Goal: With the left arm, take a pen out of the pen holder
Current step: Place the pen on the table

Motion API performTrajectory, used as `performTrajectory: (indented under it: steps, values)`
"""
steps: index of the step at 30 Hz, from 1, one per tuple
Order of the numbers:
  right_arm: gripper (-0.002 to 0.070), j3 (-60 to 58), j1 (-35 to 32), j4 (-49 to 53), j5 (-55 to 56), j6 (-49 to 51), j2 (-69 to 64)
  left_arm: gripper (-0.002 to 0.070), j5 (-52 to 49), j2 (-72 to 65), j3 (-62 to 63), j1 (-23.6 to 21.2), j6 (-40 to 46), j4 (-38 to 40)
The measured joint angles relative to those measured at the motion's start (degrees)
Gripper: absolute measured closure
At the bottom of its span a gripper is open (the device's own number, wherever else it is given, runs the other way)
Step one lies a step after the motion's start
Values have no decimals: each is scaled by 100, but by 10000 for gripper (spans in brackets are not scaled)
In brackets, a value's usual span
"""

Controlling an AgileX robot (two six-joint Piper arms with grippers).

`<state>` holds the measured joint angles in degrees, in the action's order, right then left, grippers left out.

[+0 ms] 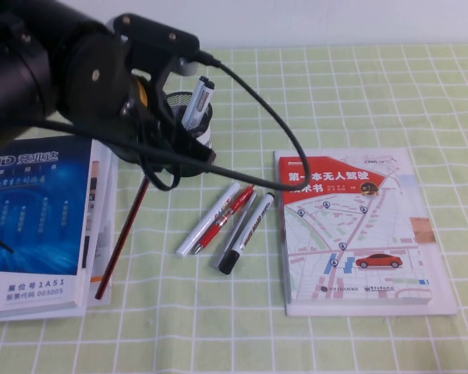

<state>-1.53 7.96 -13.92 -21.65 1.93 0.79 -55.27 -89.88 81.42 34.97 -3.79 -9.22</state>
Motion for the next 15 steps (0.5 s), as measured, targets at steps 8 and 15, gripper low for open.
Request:
performTrajectory:
  steps: [8,15]
  values:
    - [690,0,0,0,0,0,0,675,801,-50,-834,-449,379,522]
    - [690,0,0,0,0,0,0,675,878,-435,-774,-606,892,809]
